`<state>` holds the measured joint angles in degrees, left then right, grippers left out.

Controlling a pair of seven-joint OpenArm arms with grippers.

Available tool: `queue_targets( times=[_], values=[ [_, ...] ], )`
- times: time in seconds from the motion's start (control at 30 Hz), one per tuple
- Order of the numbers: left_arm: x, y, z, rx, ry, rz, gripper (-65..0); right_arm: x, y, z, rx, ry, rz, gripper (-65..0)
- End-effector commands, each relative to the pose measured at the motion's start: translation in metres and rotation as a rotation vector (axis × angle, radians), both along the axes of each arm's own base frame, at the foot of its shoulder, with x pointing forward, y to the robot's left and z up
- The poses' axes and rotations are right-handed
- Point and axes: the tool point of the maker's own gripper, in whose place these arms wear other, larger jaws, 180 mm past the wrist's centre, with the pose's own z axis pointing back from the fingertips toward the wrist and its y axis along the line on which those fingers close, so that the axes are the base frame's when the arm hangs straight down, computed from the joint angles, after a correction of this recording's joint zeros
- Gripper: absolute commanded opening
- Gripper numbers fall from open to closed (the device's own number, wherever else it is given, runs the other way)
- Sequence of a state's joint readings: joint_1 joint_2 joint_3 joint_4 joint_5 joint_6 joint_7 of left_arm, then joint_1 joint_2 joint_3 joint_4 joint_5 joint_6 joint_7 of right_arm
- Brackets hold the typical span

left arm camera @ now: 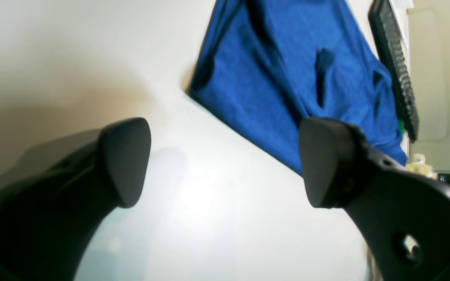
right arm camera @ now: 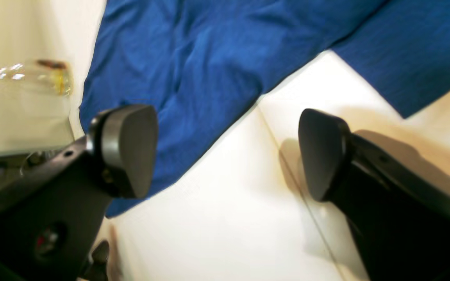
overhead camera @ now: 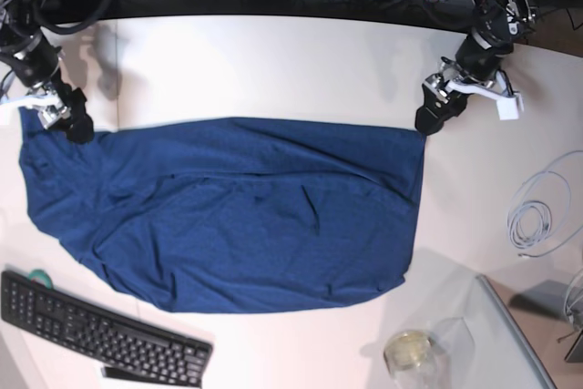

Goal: Layout the t-shirt on the table in an organized manner, then fold the t-shirt properly
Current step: 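Release the shirt edge with both grippers and raise them, then grasp the blue shirt's edge corners with both grippers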

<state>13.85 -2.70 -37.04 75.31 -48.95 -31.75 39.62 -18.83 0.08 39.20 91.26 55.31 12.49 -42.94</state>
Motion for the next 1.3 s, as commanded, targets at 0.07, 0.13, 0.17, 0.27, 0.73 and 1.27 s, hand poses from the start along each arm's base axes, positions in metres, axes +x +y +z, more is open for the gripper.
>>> queue_targets(
  times=[0.07,0.13,0.17,0.27,0.73,1.27],
  values=[
    [0.021,-0.006,0.007,-0.022,-0.072,-0.002,-8.6,-0.003,-0.007,0.006,-0.023,-0.018,-0.002,-12.0],
    [0.028,-0.007,0.002,-0.041,-0.081,0.021,-8.6,-0.007,-0.005,0.001,-0.014,-0.006,-0.007,-12.0],
    [0.029,-0.006,-0.002,-0.051,-0.076,0.033,-8.7,-0.009,-0.006,-0.001,-0.011,0.0,-0.01,-12.0],
    [0.035,-0.007,-0.011,-0.084,-0.059,0.053,-8.7,-0.017,-0.005,-0.011,0.008,0.03,-0.02,-12.0],
    [0.056,-0.021,-0.027,-0.045,-0.008,-0.004,-21.4,-0.035,-0.041,-0.035,0.057,0.077,-0.185,-12.2],
    [0.066,-0.016,0.008,0.027,-0.059,-0.075,-65.0,0.031,-0.042,-0.019,0.098,-0.038,-0.19,-12.3]
  ],
)
